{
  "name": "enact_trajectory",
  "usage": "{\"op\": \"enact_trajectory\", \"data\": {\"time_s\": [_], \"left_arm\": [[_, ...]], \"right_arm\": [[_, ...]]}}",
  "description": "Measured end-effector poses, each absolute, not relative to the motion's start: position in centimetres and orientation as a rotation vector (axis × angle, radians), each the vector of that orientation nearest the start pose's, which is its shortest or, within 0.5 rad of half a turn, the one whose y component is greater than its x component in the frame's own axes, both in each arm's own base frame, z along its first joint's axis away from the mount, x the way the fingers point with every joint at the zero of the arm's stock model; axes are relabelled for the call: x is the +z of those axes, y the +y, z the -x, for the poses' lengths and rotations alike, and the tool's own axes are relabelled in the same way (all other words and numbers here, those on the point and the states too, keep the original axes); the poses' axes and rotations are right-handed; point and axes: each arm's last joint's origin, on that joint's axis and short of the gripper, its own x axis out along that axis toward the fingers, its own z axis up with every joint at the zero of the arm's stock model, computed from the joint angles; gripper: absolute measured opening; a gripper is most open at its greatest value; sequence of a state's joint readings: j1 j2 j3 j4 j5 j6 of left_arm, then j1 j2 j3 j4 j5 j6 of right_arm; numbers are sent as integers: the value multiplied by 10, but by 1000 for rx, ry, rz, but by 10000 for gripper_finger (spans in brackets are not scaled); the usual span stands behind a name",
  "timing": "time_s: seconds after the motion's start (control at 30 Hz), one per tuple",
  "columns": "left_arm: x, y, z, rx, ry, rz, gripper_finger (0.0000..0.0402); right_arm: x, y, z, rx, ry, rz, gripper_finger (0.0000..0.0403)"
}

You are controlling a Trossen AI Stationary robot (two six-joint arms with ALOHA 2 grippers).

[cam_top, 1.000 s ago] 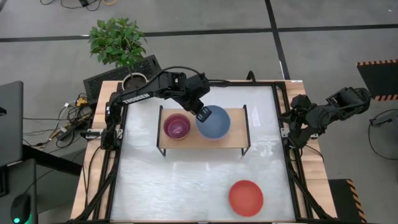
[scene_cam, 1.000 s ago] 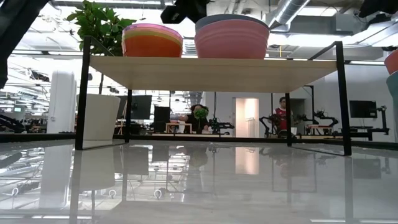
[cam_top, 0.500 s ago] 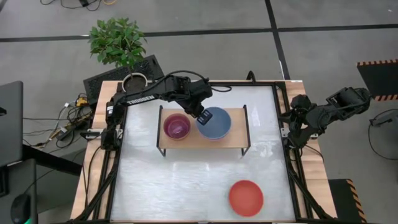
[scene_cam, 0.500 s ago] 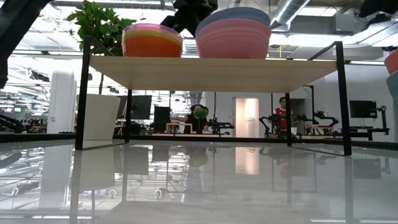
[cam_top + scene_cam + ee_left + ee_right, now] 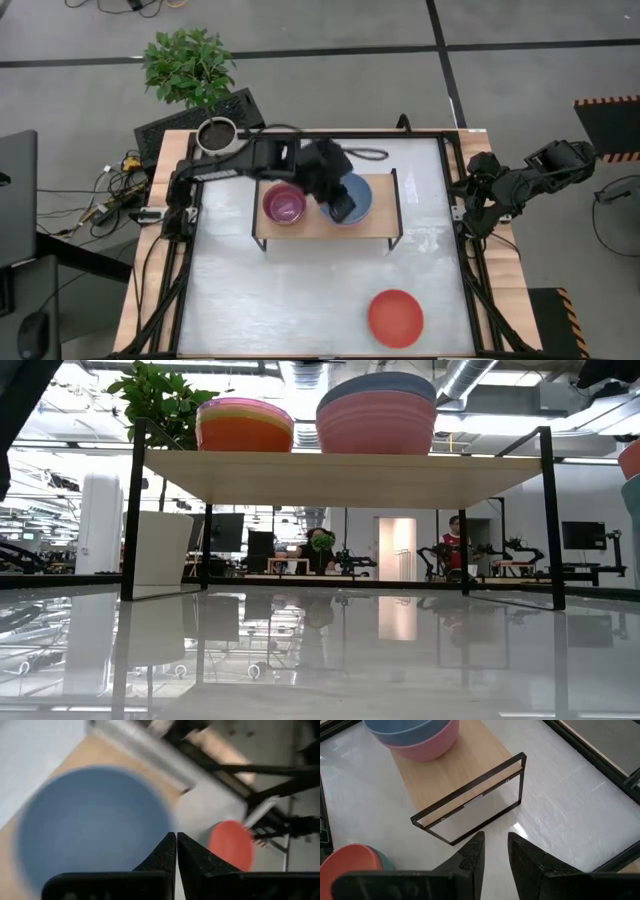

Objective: Place and stack bowls onto a shelf
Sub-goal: Stack the large orange bowl on top of the blue bowl on the shelf

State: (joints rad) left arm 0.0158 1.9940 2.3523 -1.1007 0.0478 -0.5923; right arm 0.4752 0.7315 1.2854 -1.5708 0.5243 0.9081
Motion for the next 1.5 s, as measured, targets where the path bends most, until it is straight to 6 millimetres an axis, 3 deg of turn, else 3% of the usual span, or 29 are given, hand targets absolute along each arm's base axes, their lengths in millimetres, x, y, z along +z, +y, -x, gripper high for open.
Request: {"op": "enact_trajectory", "data": {"time_s": [0.37, 0.53, 0.77, 0.93, 1.13, 1.5], "left_arm": [[417, -112, -422, 136, 549, 481, 0], [384, -158, -434, 219, 543, 467, 0], [341, -202, -448, 229, 554, 433, 34], [303, -223, -462, 192, 609, 430, 90], [257, -231, -480, 235, 658, 515, 150], [202, -227, -499, 344, 687, 543, 163]], "right_arm": [[381, 10, -51, -430, 778, -362, 113], [381, 10, -51, -430, 776, -365, 113], [381, 10, -51, -435, 771, -382, 113], [381, 11, -52, -443, 772, -393, 113], [381, 11, -53, -443, 772, -392, 113], [381, 11, -53, -444, 773, -391, 113]]}}
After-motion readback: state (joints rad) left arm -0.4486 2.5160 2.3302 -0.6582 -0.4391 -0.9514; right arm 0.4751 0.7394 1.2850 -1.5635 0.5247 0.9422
